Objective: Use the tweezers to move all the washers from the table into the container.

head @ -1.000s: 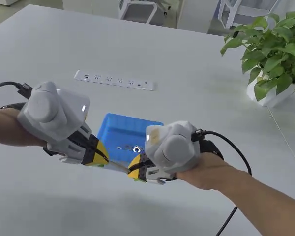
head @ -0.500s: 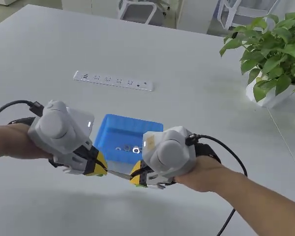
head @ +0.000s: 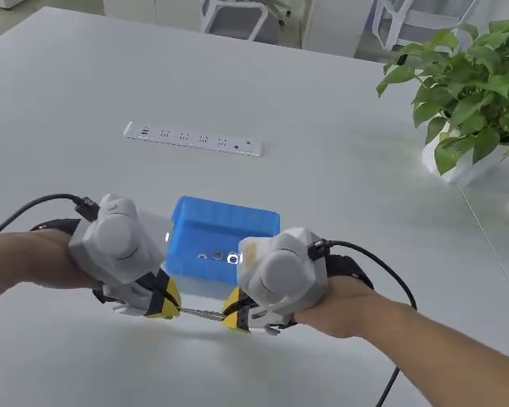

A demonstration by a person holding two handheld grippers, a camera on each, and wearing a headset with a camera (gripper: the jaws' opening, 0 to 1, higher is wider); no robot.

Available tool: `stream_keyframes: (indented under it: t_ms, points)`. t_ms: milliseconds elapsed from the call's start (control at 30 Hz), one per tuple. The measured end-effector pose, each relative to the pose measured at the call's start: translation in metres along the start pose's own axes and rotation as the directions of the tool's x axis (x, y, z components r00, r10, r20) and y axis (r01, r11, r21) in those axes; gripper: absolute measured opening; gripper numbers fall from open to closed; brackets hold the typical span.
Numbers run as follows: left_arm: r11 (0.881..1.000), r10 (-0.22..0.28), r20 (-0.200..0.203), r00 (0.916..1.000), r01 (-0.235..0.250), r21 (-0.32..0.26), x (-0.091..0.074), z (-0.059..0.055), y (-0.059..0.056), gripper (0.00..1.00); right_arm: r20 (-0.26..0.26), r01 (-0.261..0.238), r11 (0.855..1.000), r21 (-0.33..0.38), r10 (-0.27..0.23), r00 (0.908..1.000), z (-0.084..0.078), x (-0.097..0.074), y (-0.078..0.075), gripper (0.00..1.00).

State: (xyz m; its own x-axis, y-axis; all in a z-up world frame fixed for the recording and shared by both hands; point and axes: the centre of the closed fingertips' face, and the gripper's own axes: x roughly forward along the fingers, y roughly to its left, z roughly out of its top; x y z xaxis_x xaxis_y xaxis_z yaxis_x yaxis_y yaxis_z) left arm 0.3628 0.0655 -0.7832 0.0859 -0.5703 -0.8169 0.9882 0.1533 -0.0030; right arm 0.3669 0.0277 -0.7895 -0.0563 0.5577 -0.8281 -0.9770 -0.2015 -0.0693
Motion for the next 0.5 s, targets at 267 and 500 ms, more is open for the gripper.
stream_keyframes:
  t_ms: [267,500]
  points:
    - [1.0,-0.011,-0.033,0.9994,0.01,-0.018,0.009,-0.009,-0.002,0.05,-0.02,-0.018,1.0,0.02,0.019,0.9996,-0.005,0.009,0.004,0.08]
    - [0.999,-0.022,-0.047,0.9987,0.021,-0.032,0.013,-0.017,-0.004,0.05,-0.031,-0.03,1.0,-0.005,0.03,0.9991,-0.005,0.014,0.004,0.09]
